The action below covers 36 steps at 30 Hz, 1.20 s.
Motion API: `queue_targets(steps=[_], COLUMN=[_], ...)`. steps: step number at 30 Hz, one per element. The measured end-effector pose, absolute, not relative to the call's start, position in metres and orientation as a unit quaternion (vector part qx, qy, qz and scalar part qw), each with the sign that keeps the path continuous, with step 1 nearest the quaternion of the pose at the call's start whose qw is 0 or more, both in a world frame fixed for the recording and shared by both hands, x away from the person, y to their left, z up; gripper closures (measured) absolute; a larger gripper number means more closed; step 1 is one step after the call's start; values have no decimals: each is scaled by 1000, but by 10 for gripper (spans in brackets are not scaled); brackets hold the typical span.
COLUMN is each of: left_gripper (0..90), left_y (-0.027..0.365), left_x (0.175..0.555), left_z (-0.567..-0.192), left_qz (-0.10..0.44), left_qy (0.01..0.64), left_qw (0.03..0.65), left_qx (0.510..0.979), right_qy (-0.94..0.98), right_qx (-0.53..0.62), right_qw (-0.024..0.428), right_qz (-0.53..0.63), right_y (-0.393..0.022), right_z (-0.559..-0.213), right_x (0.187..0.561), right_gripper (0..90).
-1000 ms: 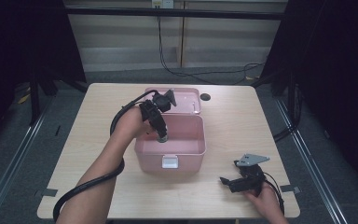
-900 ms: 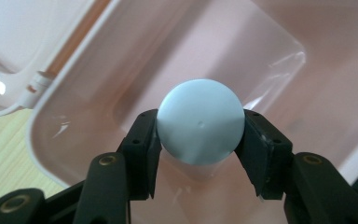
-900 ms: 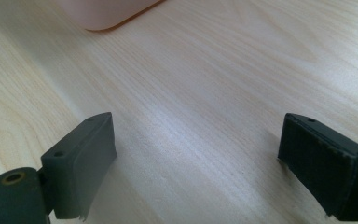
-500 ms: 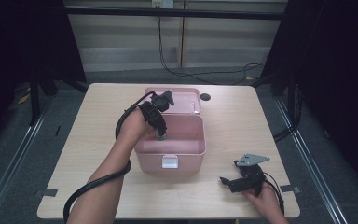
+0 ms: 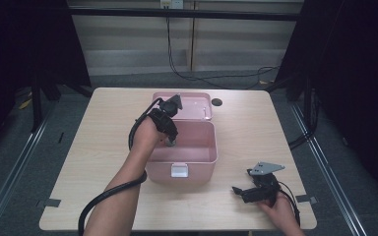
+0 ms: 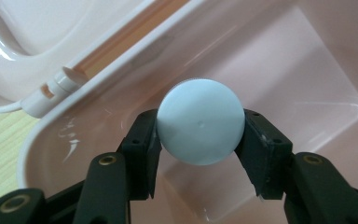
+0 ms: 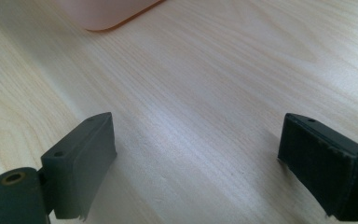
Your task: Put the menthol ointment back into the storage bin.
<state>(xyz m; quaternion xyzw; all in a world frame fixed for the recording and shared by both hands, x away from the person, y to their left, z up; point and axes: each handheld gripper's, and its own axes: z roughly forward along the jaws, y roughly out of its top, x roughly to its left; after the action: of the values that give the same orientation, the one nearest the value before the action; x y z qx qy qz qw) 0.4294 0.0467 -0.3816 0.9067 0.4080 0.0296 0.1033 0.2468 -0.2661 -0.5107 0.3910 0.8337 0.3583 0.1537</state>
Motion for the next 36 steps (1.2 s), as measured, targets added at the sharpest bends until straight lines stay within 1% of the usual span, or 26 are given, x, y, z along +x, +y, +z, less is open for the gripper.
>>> queue_targets(steps=[12,17,24,31,36], left_gripper=[505,505,505,504,503], left_y=[44,43,44,42,40], left_x=[431,432,434,433,432], left_z=[-401,-408,-417,-422,-423], left_qz=[35,23,20,32,40], left_qy=[446,466,482,470,473], left_qw=[99,97,90,83,84], left_qx=[889,879,871,878,876], right_qy=[834,834,834,834,834], right_qx=[391,391,391,391,391], right_qw=[154,154,154,153,153], right_qz=[358,358,358,358,358], right_y=[-266,-266,-266,-266,-266], right_z=[-511,-511,-511,-511,-511], right_x=[247,247,247,247,247], right_gripper=[102,102,102,102,102])
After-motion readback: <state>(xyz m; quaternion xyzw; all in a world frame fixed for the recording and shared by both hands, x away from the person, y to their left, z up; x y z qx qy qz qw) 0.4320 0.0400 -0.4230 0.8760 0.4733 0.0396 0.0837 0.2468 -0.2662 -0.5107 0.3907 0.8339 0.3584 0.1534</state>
